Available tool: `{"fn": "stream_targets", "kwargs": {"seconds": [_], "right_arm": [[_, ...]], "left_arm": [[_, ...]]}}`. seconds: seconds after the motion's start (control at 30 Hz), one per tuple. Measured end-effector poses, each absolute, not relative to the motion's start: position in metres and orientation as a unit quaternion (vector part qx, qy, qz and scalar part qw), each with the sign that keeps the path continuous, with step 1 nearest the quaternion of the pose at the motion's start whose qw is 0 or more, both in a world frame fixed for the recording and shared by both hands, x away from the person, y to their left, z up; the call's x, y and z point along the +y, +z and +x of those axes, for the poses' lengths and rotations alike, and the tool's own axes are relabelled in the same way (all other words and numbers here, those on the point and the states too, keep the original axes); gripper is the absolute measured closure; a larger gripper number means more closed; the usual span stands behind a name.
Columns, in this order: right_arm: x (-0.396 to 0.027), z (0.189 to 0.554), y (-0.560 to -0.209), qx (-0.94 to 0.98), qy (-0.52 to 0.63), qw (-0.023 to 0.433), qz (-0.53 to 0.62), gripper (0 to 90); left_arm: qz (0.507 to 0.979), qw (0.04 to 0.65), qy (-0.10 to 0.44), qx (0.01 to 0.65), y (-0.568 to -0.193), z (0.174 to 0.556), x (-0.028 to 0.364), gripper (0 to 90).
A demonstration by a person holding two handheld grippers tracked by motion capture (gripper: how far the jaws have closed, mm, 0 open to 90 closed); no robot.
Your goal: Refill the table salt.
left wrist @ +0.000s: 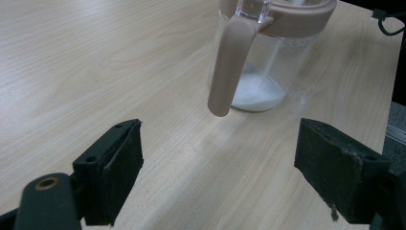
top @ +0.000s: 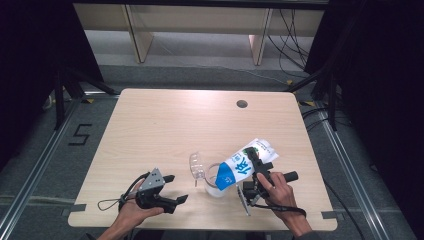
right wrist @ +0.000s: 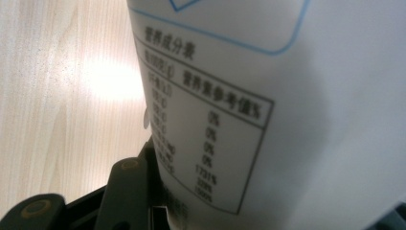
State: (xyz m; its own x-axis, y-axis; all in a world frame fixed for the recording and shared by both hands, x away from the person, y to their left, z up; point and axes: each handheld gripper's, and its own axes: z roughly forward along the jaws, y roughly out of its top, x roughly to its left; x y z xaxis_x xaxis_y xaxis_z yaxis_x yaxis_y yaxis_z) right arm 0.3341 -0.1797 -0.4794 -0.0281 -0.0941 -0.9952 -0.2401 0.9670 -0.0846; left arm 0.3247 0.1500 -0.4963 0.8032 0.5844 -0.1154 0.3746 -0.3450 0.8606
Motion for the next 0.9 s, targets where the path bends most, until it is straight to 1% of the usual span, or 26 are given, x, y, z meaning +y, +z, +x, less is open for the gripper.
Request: {"fn": "stream_targets", "kwargs": {"seconds": [0.03,0.13,0.23,0.37,0.47,0.5,0.9], "right_arm": [[-0.1795,0.3326,-0.4773,0.715,0.038,0.687,-0.124,50.9],[-0.1786,0.3357,-0.4762,0.704,0.051,0.694,-0.143,51.2],[-0.1795,0.3344,-0.4783,0.712,0.049,0.689,-0.126,51.2],[-0.1787,0.3356,-0.4759,0.704,0.048,0.694,-0.146,51.4],[-0.1804,0.3334,-0.4817,0.716,0.059,0.687,-0.106,51.5],[-0.1799,0.3361,-0.4813,0.708,0.069,0.691,-0.126,51.5],[-0.1795,0.3364,-0.4799,0.702,0.071,0.696,-0.129,52.1]], "left_arm": [[0.813,0.49,0.107,0.295,-0.4963,0.3248,0.1501,16.2],[0.813,0.49,0.107,0.297,-0.4963,0.3245,0.15,16.2],[0.813,0.49,0.107,0.295,-0.4963,0.3247,0.1501,16.2],[0.812,0.49,0.107,0.298,-0.4963,0.3242,0.1499,16.2],[0.813,0.49,0.107,0.295,-0.4963,0.3246,0.15,16.2],[0.813,0.49,0.107,0.295,-0.4963,0.3246,0.1501,16.2],[0.813,0.49,0.106,0.295,-0.4964,0.3246,0.1501,16.2]]}}
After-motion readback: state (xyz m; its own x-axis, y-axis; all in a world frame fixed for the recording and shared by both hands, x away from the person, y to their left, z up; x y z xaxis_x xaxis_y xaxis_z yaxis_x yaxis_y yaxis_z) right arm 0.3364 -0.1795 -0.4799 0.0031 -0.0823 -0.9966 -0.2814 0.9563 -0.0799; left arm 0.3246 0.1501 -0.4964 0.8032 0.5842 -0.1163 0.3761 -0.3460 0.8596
